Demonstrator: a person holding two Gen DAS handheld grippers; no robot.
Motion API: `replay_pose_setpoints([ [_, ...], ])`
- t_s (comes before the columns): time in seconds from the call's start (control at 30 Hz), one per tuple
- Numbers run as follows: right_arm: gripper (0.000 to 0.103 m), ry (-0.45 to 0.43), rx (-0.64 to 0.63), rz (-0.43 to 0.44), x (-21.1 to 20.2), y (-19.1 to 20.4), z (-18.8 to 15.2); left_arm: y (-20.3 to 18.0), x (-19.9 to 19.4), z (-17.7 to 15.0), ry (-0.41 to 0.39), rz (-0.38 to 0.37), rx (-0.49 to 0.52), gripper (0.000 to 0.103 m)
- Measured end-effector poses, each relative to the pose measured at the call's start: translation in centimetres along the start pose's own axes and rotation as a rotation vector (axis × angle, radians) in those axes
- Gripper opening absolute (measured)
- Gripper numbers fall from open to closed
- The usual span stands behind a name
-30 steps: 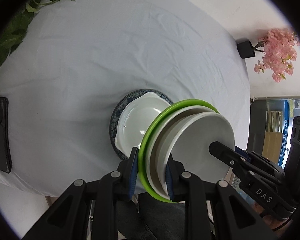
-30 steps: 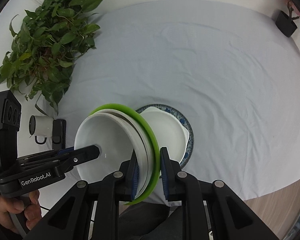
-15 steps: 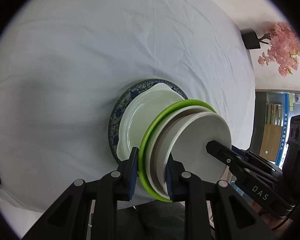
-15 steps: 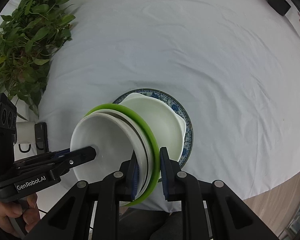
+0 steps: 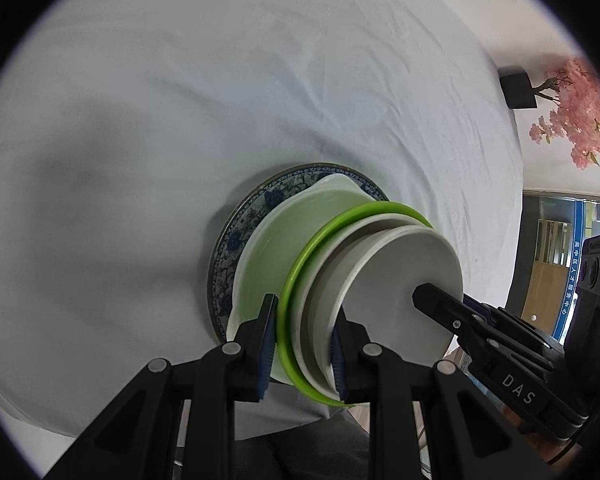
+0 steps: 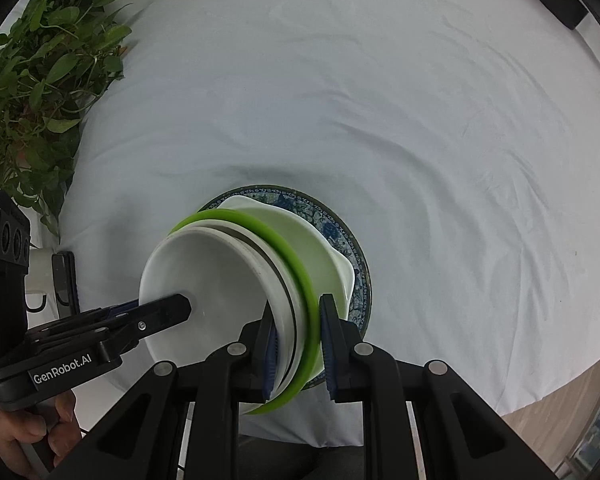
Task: Organize plates and bowls
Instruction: 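Lower the bowl stack onto the white oval plates and open the right gripper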
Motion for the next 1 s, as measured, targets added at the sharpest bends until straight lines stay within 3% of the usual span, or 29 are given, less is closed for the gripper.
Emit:
replay_pose_setpoints([
  [1.0, 0.017, 0.011, 0.030, 0.038, 1.3, -1.2, -0.4, -1.1, -0.2, 0.1, 0.000, 0.063, -0.018, 0.024],
])
Point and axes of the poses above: each gripper's, at about its wrist camera, not at the fingertips, and x roughly the way its jaws point, y to its left, z to its top, the point moved 5 cm from there along x, roughly the way its jaws point, and after that the axes turned 9 degrees about z, right-handed, at the moved point
